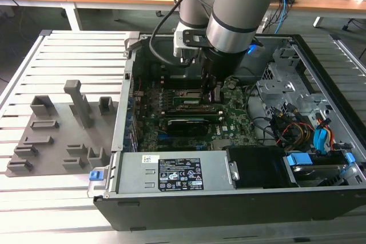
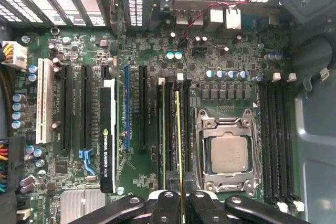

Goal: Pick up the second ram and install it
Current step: 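Insert the second ram into the second slot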

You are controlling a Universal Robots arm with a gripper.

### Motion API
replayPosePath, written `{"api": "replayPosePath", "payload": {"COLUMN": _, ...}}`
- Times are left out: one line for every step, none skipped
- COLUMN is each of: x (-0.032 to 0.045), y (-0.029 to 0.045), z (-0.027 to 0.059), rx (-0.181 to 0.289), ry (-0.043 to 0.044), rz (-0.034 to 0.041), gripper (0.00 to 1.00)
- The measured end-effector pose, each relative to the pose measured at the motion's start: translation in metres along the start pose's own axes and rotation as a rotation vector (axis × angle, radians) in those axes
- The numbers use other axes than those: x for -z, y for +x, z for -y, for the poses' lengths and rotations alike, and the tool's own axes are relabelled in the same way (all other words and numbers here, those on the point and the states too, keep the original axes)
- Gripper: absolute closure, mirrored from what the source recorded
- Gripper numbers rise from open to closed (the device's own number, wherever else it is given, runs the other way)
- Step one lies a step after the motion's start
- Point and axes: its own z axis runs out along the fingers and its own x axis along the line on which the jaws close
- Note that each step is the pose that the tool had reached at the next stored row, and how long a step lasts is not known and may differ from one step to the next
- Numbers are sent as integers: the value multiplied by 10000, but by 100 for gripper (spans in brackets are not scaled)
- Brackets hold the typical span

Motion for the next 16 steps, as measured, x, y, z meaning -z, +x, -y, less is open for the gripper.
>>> {"api": "replayPosePath", "payload": {"x": -3, "y": 0, "z": 0, "rx": -1, "ry": 0, "rz": 0, "gripper": 86}}
{"api": "replayPosePath", "payload": {"x": -8, "y": 1, "z": -1, "rx": -6, "ry": 1, "rz": 2, "gripper": 86}}
{"api": "replayPosePath", "payload": {"x": -18, "y": 2, "z": -3, "rx": -12, "ry": 2, "rz": 3, "gripper": 86}}
{"api": "replayPosePath", "payload": {"x": -25, "y": 3, "z": -4, "rx": -11, "ry": 2, "rz": 2, "gripper": 86}}
{"api": "replayPosePath", "payload": {"x": -40, "y": 4, "z": -6, "rx": -12, "ry": 3, "rz": 3, "gripper": 86}}
{"api": "replayPosePath", "payload": {"x": -57, "y": 7, "z": -12, "rx": -15, "ry": 2, "rz": 2, "gripper": 86}}
{"api": "replayPosePath", "payload": {"x": -77, "y": 9, "z": -15, "rx": -13, "ry": 2, "rz": 2, "gripper": 86}}
{"api": "replayPosePath", "payload": {"x": -88, "y": 10, "z": -16, "rx": -13, "ry": 2, "rz": 2, "gripper": 86}}
{"api": "replayPosePath", "payload": {"x": -98, "y": 12, "z": -20, "rx": -15, "ry": 2, "rz": 2, "gripper": 86}}
{"api": "replayPosePath", "payload": {"x": -111, "y": 13, "z": -20, "rx": -14, "ry": 1, "rz": 2, "gripper": 86}}
{"api": "replayPosePath", "payload": {"x": -118, "y": 14, "z": -20, "rx": -13, "ry": 2, "rz": 2, "gripper": 86}}
{"api": "replayPosePath", "payload": {"x": -125, "y": 15, "z": -19, "rx": -13, "ry": 2, "rz": 3, "gripper": 86}}
{"api": "replayPosePath", "payload": {"x": -132, "y": 15, "z": -19, "rx": -14, "ry": 2, "rz": 2, "gripper": 86}}
{"api": "replayPosePath", "payload": {"x": -135, "y": 16, "z": -19, "rx": -14, "ry": 2, "rz": 1, "gripper": 86}}
{"api": "replayPosePath", "payload": {"x": -144, "y": 17, "z": -19, "rx": -14, "ry": 2, "rz": 2, "gripper": 86}}
{"api": "replayPosePath", "payload": {"x": -148, "y": 18, "z": -18, "rx": -14, "ry": 2, "rz": 2, "gripper": 86}}
